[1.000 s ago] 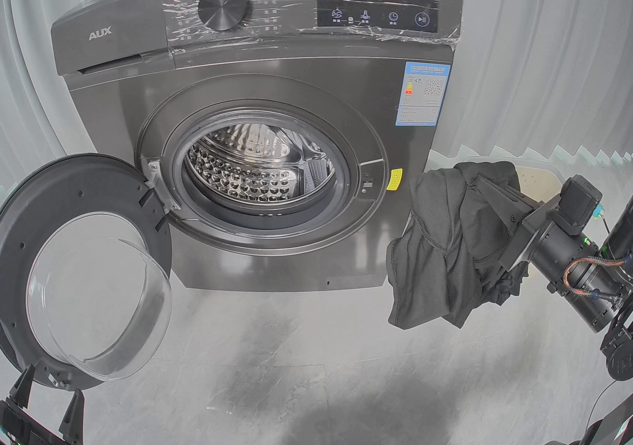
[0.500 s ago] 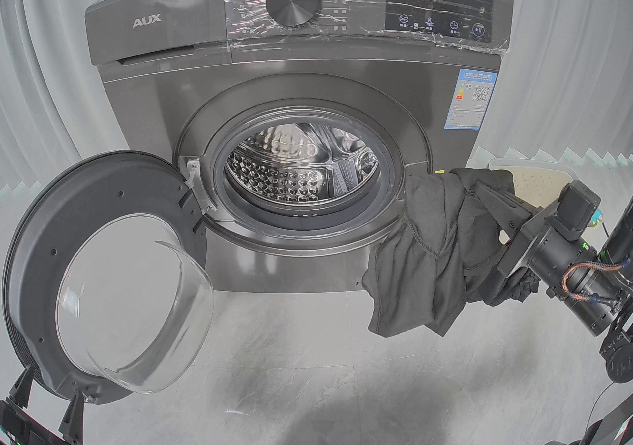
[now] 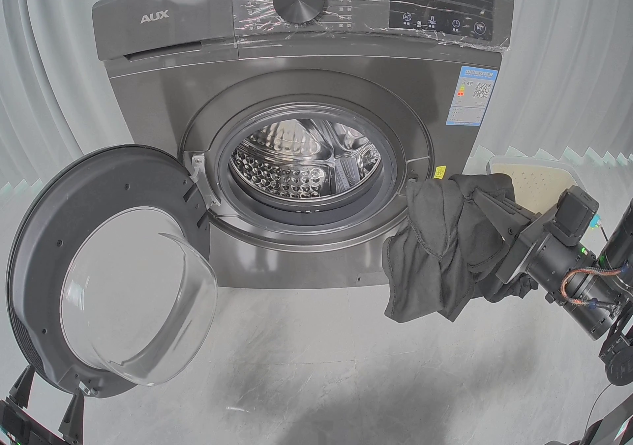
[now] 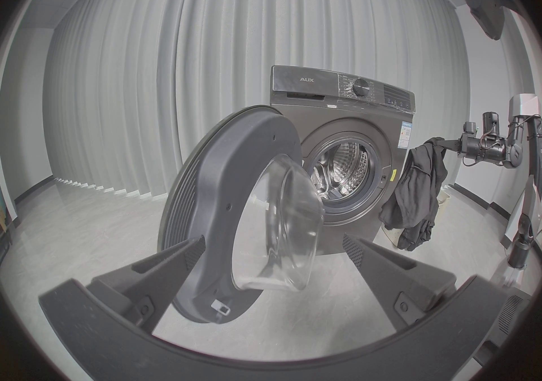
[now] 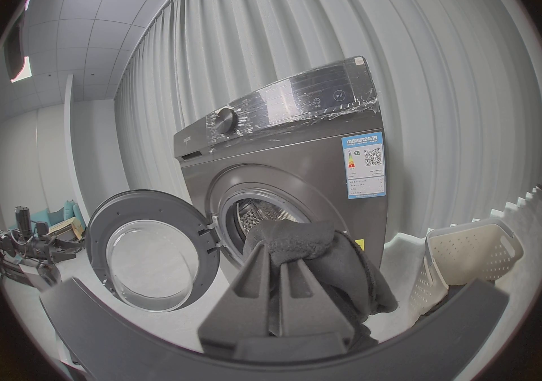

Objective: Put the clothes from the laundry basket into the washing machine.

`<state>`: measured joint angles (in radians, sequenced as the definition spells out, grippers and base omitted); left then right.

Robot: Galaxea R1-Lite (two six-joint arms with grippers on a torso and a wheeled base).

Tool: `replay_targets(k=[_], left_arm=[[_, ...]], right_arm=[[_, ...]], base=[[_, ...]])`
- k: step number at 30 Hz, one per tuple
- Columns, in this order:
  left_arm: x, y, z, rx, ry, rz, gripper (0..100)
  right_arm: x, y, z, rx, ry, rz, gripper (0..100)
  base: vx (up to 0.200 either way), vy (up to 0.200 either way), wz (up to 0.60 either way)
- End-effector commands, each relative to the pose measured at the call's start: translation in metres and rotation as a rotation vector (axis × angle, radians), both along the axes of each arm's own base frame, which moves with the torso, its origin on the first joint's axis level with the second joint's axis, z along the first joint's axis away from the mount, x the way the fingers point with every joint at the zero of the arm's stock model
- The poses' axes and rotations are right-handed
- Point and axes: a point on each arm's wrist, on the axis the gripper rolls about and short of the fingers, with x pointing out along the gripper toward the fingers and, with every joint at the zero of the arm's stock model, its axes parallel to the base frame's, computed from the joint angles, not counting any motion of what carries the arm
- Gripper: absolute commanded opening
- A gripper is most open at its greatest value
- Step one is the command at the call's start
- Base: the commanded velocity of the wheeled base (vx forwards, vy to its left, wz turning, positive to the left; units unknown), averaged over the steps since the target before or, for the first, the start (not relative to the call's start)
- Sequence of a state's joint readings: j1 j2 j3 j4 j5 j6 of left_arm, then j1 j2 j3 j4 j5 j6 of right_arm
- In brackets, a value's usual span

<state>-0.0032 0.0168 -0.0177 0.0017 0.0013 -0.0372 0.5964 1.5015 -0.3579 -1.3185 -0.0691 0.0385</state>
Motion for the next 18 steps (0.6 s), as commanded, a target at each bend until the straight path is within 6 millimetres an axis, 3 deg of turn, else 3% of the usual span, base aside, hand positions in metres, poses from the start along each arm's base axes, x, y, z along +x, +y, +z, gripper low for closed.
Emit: replay_targets(k=[1,7,14,18], left_arm=[[0.0,0.0,-0.0048,0.0,0.001,0.0,100],[-0.0001,0.0,-0.0048,0.0,-0.001,0.0,100],[-0.0001,0.0,-0.0048,0.0,-0.001,0.0,100],[-0.0001,0.0,-0.0048,0.002,-0.001,0.0,100]], right_arm=[[-0.0005,-0.0002,-0.0012,-0.003,0.004,0.0,0],[-0.0007,-0.0004,-0.0009,0.011,0.01,0.003,0],[-0.0013,-0.0008,-0.0034,0.009,0.021,0.004,0],[-0.0024,0.0001,-0.0036,0.008,0.023,0.01,0]], base=[[0.0,0.0,0.0],[0.0,0.0,0.0],[0.0,-0.2,0.0],[0.0,0.0,0.0]])
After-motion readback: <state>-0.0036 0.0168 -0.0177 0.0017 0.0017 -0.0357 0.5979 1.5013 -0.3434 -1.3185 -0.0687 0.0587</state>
